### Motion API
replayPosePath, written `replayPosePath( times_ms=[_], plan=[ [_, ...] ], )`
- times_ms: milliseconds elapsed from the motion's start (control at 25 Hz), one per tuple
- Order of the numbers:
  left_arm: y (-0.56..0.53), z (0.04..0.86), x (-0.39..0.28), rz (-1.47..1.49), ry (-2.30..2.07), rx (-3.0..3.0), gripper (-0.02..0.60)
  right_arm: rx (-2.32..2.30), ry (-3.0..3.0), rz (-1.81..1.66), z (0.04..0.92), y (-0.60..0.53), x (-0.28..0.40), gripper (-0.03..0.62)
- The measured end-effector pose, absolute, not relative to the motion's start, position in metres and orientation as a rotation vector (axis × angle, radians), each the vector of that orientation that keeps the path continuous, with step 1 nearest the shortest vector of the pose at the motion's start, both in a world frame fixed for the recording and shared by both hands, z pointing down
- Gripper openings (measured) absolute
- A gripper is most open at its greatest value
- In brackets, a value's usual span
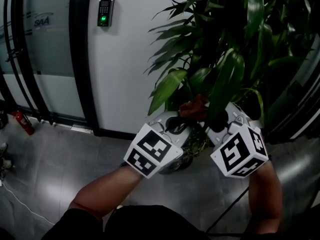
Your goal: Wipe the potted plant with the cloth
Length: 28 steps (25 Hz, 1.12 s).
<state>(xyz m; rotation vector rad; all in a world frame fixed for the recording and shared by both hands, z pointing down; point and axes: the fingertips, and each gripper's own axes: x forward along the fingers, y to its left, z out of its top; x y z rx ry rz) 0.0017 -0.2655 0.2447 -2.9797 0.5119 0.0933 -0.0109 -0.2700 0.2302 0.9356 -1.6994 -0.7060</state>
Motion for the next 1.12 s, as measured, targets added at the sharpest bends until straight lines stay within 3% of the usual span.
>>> replayPosePath(
  times_ms=[320, 800, 1120],
  plan=[
    [-0.264, 0.247, 0.003, 0.086, 0.505, -2.982, 0.017, 0.905, -1.714, -0.696, 0.231, -0.256, -0.013, 0.066],
    [-0.259, 0.251, 0.01, 0.066, 0.481, -2.983, 0.017, 1.43, -1.524, -1.026, 0.116, -0.302, 0.019, 0.066],
    [-0.258, 0.245, 0.01, 0.087, 0.479, -2.98, 0.017, 1.344, -1.464, -0.998, 0.135, -0.314, 0.019, 0.066]
  ],
)
